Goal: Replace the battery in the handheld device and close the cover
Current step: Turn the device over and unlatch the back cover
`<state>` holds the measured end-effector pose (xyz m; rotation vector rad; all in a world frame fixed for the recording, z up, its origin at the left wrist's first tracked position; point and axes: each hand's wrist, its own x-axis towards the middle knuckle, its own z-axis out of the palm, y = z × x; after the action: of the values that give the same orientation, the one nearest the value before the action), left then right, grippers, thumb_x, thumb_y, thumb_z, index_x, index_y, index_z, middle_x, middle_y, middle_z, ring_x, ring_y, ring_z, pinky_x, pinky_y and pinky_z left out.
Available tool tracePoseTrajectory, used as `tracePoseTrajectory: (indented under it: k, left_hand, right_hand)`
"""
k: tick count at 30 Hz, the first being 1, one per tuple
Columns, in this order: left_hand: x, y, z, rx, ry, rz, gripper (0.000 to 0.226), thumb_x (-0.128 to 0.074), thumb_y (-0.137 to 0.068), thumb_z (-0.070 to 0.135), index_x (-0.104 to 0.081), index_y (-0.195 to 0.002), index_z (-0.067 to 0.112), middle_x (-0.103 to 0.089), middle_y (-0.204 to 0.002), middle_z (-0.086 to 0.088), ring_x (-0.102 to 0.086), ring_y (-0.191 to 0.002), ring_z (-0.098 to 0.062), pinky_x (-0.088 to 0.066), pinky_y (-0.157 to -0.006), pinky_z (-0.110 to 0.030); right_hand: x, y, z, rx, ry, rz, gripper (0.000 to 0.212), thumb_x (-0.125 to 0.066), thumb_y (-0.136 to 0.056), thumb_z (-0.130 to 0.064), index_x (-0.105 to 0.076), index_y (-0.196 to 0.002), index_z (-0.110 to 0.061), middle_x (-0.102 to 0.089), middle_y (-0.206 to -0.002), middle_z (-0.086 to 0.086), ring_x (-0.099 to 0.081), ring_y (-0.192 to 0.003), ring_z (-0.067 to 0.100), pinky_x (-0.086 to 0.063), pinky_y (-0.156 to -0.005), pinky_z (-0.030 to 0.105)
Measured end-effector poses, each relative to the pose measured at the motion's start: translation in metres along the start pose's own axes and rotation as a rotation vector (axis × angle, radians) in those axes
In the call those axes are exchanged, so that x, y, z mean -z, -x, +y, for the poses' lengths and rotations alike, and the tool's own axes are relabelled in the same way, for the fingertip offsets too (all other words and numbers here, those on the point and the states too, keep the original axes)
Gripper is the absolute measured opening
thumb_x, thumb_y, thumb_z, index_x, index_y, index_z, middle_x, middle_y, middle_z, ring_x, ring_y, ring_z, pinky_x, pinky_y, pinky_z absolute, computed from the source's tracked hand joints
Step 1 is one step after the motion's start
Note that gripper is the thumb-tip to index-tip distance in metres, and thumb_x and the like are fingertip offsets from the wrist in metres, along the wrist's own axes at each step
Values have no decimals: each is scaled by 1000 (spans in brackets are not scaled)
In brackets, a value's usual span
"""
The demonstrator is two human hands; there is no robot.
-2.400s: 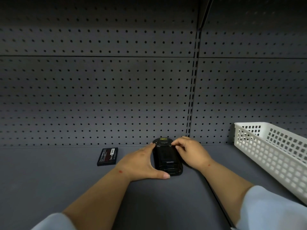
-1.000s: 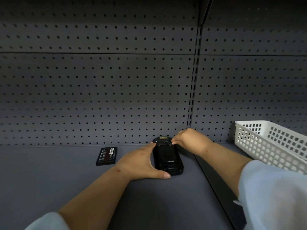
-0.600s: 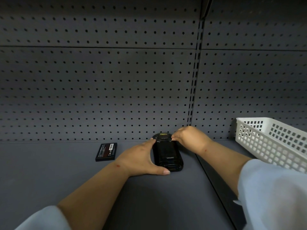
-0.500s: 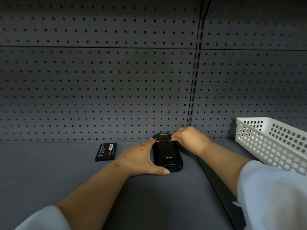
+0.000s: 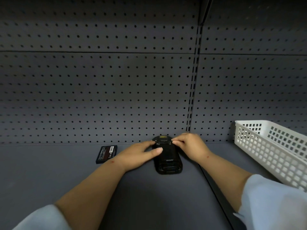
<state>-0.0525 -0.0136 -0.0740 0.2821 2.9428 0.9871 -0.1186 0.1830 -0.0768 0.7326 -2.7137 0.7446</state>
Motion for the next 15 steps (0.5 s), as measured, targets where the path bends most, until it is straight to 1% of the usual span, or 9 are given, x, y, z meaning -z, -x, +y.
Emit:
tracePoseTrajectory:
  k: [2, 4, 6, 8, 15]
  left_hand:
    - [4, -8, -2, -23, -128, 47, 49, -47, -89, 46, -45, -132, 24, -51, -137, 0, -46, -124, -13, -33, -99, -23]
    - [8, -16, -4, -38, -236, 80, 41, -46, -91, 39, -49, -129, 24, -56, -132, -1, -50, -119, -16, -38, -98, -28]
    - [11, -25, -6, -50, -285, 104, 38, -47, -92, 35, -51, -128, 25, -58, -129, -2, -52, -117, -18, -41, -98, -32]
    - [13, -32, -8, -67, -332, 109, 36, -47, -92, 34, -53, -126, 25, -60, -128, -3, -53, -116, -20, -41, -98, -32]
    - [16, -48, -10, -102, -490, 80, 36, -45, -91, 40, -56, -123, 26, -61, -127, -1, -53, -116, -21, -43, -96, -35]
  right_hand:
    - [-2, 2, 1, -11, -45, -2, 25, -56, -89, -20, -67, -111, -14, -68, -117, 6, -60, -108, 16, -35, -88, 14]
    - [-3, 3, 1, -16, -74, -6, 25, -55, -89, -19, -66, -112, -14, -67, -118, 5, -60, -110, 15, -34, -89, 12]
    - [-4, 3, 2, -22, -81, -5, 26, -56, -89, -20, -66, -112, -15, -67, -119, 4, -60, -110, 13, -34, -91, 12]
    - [-4, 3, 3, -27, -84, -4, 26, -56, -89, -21, -66, -112, -15, -67, -119, 3, -60, -110, 13, -34, -92, 12]
    - [-5, 2, 5, -16, -92, 1, 26, -56, -89, -20, -66, -112, -15, -67, -119, 4, -60, -111, 13, -36, -94, 14]
